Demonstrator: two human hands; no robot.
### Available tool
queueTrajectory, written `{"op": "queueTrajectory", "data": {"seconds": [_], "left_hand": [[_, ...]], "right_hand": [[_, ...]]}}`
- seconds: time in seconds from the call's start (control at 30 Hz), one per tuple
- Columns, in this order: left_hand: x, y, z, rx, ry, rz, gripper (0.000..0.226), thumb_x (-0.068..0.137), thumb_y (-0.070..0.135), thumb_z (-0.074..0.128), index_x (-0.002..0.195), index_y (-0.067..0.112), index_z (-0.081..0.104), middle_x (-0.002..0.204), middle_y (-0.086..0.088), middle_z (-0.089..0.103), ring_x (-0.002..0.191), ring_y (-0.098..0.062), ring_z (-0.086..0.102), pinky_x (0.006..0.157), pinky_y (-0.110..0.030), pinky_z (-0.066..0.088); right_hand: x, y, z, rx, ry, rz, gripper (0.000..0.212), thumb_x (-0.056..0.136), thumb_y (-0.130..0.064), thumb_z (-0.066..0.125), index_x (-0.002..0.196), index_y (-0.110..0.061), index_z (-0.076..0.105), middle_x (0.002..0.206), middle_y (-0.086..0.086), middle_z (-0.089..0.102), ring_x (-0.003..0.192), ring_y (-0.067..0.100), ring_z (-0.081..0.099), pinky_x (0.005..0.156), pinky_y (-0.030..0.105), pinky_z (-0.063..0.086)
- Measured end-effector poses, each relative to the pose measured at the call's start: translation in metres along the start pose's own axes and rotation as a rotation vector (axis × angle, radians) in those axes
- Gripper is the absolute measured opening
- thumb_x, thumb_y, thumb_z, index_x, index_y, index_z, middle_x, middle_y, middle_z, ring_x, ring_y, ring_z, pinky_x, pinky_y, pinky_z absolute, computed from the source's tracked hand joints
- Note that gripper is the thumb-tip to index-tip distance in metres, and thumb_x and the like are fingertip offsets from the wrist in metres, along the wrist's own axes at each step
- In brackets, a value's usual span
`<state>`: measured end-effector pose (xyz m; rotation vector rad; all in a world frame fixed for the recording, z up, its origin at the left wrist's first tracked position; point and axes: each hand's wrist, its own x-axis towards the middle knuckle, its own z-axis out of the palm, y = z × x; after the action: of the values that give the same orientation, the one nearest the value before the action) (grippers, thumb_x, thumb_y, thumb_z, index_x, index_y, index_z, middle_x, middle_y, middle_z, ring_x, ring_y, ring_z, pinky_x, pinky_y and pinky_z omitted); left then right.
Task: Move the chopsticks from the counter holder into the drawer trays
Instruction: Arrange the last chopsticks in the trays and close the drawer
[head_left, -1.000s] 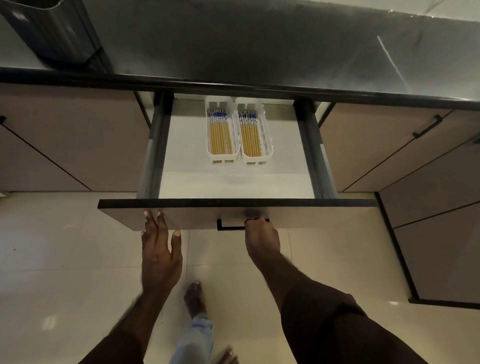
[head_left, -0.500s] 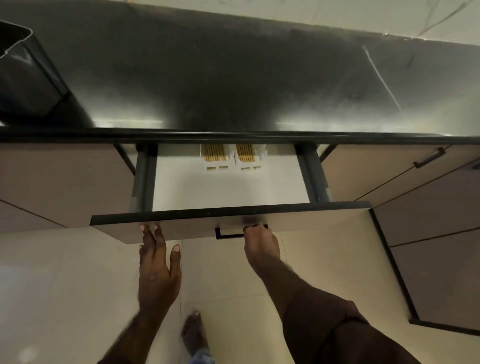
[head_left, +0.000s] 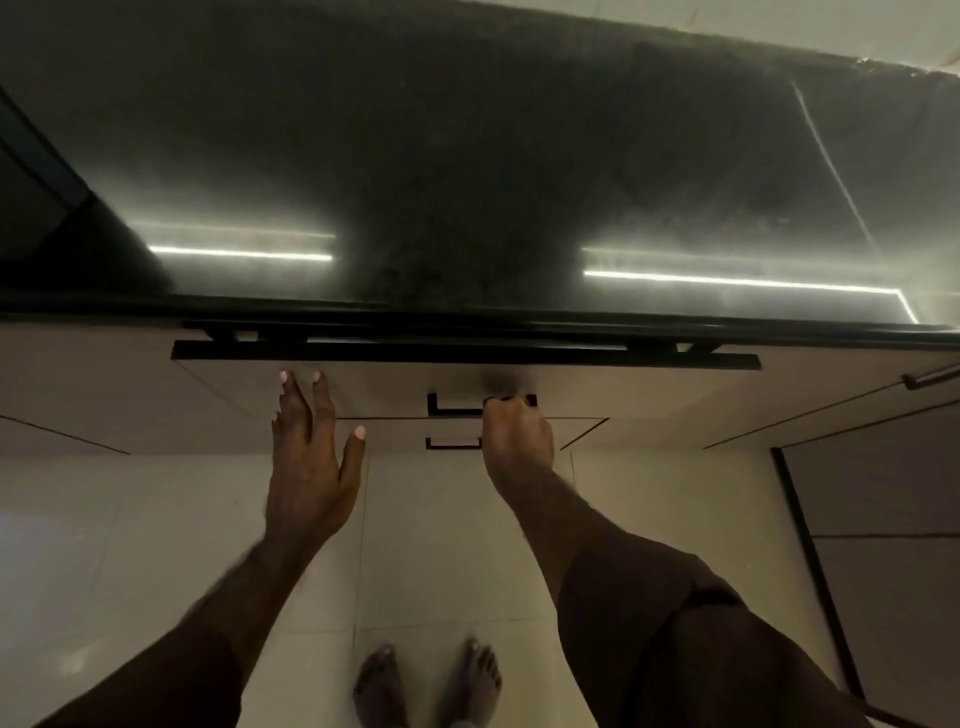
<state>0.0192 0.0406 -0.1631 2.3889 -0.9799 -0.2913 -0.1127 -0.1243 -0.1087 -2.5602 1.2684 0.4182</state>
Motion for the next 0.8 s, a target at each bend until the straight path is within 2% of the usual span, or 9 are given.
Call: {"op": "queueTrajectory", "data": {"seconds": [0.2, 0.37, 0.53, 0.67, 0.8], "left_hand": [[0.032, 0.005, 0.005, -0.030, 0.064, -0.061, 0.084, 0.097, 0.033, 0.049, 0.150, 0.020, -0.015, 0.159, -0.008, -0.021, 0.147, -0.020, -0.016, 0.119, -0.045, 0.003], [0.040, 0.001, 0.006, -0.013, 0.086, -0.059, 0.084, 0.097, 0.034, 0.048, 0.152, 0.019, -0.013, 0.158, 0.000, -0.024, 0.146, -0.015, -0.018, 0.120, -0.041, 0.001], [0.043, -0.003, 0.009, -0.014, 0.104, -0.065, 0.080, 0.097, 0.033, 0.048, 0.153, 0.014, -0.006, 0.160, -0.005, -0.018, 0.146, -0.015, -0.014, 0.120, -0.041, 0.002], [0.043, -0.003, 0.008, -0.018, 0.110, -0.067, 0.080, 0.097, 0.033, 0.049, 0.153, 0.015, -0.006, 0.159, -0.002, -0.019, 0.146, -0.014, -0.016, 0.121, -0.041, 0.003], [0.042, -0.001, 0.006, -0.021, 0.132, -0.041, 0.079, 0.097, 0.029, 0.051, 0.153, 0.012, -0.002, 0.161, -0.006, -0.014, 0.148, -0.018, -0.012, 0.121, -0.043, 0.005]], "right_hand": [[0.028, 0.005, 0.002, 0.014, 0.027, -0.042, 0.027, 0.094, -0.010, 0.057, 0.121, -0.009, 0.057, 0.112, 0.012, 0.063, 0.098, 0.024, 0.062, 0.079, 0.032, 0.052], [0.041, 0.008, 0.005, -0.010, -0.019, -0.045, 0.046, 0.091, -0.013, 0.062, 0.134, -0.012, 0.048, 0.129, 0.011, 0.056, 0.118, 0.027, 0.053, 0.092, 0.038, 0.046], [0.053, 0.005, -0.001, -0.026, -0.025, -0.014, 0.042, 0.090, -0.012, 0.064, 0.130, -0.013, 0.052, 0.126, 0.011, 0.059, 0.117, 0.027, 0.056, 0.090, 0.038, 0.049], [0.059, 0.004, -0.003, -0.044, 0.007, -0.013, 0.043, 0.087, -0.011, 0.068, 0.128, -0.013, 0.056, 0.125, 0.011, 0.061, 0.116, 0.027, 0.057, 0.089, 0.038, 0.051], [0.059, 0.005, -0.004, -0.031, 0.020, -0.021, 0.038, 0.089, -0.009, 0.063, 0.127, -0.013, 0.057, 0.125, 0.012, 0.059, 0.117, 0.028, 0.055, 0.089, 0.038, 0.050]]}}
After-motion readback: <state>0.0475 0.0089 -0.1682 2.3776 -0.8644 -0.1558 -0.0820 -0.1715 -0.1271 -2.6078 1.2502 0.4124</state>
